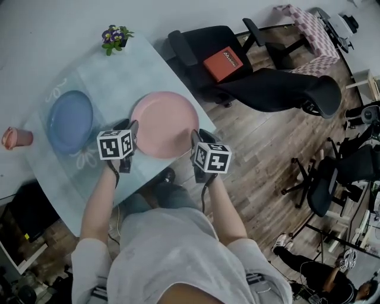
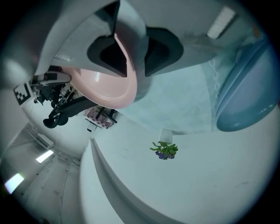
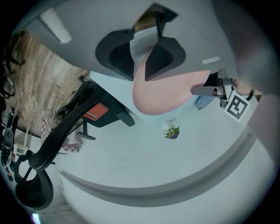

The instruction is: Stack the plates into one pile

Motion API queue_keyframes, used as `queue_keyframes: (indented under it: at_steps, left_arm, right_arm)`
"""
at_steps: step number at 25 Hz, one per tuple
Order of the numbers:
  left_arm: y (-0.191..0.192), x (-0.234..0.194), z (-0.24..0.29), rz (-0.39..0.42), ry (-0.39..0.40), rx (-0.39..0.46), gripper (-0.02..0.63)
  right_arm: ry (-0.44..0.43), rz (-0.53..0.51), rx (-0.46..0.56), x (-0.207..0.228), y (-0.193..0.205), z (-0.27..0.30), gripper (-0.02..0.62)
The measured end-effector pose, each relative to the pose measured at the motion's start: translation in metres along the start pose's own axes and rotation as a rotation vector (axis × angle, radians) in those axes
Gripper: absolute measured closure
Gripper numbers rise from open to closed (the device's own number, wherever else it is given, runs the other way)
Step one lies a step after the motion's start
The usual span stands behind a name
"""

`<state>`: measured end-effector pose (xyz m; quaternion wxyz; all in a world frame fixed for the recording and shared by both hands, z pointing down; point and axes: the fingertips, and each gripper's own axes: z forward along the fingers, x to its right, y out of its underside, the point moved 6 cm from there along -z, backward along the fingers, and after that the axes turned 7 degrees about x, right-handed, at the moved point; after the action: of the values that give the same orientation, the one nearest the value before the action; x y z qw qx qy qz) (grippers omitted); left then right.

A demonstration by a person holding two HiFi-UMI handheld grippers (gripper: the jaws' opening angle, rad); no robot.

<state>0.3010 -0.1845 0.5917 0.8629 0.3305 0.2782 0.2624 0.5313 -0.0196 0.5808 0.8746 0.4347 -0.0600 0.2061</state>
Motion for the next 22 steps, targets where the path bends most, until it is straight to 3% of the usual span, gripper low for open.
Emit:
queue_keyframes:
  at_steps: [2,6,12,22]
  left_arm:
    - [0.002,0.003,0.002,-0.003,0.01,-0.018,0.539]
    - [0.001,0.006,-0.003,-0.02,0.001,-0.018,0.551]
    - [-0.029,0.001,-0.041,0.025,-0.036,0.139,0.551]
    - [-0.082,-0.05,-0.141,0.128,-0.166,0.364,0.541]
  right_arm:
    - [0.002,0.0,-0.01,0.0,0.0,0.002,0.52]
    - [0.006,-0.001,-0.003,-0.001,-0.007,0.0,0.529]
    - [-0.041,-0.02,0.103,-0.028,-0.043,-0.007,0.543]
    - [-0.214,-0.089,0.23,-0.128,-0.095,-0.001,0.551]
